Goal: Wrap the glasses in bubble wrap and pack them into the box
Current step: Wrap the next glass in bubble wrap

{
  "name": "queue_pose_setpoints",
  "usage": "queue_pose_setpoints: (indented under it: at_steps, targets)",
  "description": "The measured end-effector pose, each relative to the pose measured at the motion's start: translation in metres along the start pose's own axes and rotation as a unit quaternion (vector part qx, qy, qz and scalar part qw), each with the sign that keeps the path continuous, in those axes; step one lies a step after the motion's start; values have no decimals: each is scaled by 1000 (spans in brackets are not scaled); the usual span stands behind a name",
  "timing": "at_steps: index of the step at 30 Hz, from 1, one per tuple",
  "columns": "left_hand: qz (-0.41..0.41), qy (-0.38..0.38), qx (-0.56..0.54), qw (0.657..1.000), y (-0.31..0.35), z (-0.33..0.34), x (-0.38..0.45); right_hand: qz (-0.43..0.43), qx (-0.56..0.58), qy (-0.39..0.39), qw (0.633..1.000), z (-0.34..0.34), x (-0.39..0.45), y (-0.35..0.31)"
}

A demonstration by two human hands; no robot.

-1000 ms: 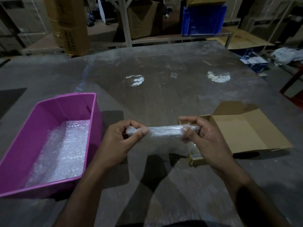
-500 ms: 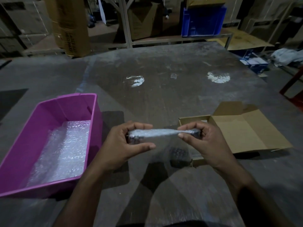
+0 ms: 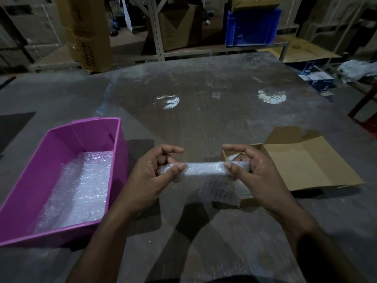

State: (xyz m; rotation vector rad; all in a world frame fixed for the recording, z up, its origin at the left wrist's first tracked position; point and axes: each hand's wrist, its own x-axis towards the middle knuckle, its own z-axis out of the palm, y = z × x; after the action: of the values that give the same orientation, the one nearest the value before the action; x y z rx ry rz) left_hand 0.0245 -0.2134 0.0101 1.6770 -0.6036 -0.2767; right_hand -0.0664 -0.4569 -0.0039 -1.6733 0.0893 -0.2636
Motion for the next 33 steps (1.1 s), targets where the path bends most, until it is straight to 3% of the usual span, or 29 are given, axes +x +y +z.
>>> queue_pose_setpoints:
  at_steps: [5, 9, 15, 19, 24, 28, 33]
  targets:
    - [-4, 7, -9, 1000, 0, 4, 0, -23, -30, -5, 999, 3, -1, -5]
    - [-13, -11, 33, 999, 4, 1, -1, 28, 12, -43, 999, -1, -5, -4]
    - [-20, -34, 55, 998, 3, 1, -2, -4, -54, 16, 998, 1, 0, 4]
    - [26, 2, 83, 996, -2, -2, 3, -11, -81, 17, 996, -3, 2, 5]
    - [5, 11, 30, 999, -2, -1, 3, -8, 29, 19, 999, 1, 2, 4]
    - [-6, 18, -31, 999, -3, 2, 4, -24, 5, 24, 999, 1, 3, 2]
    - [-7, -6, 9, 1000, -3, 0, 4, 2, -14, -13, 1000, -2, 1, 2]
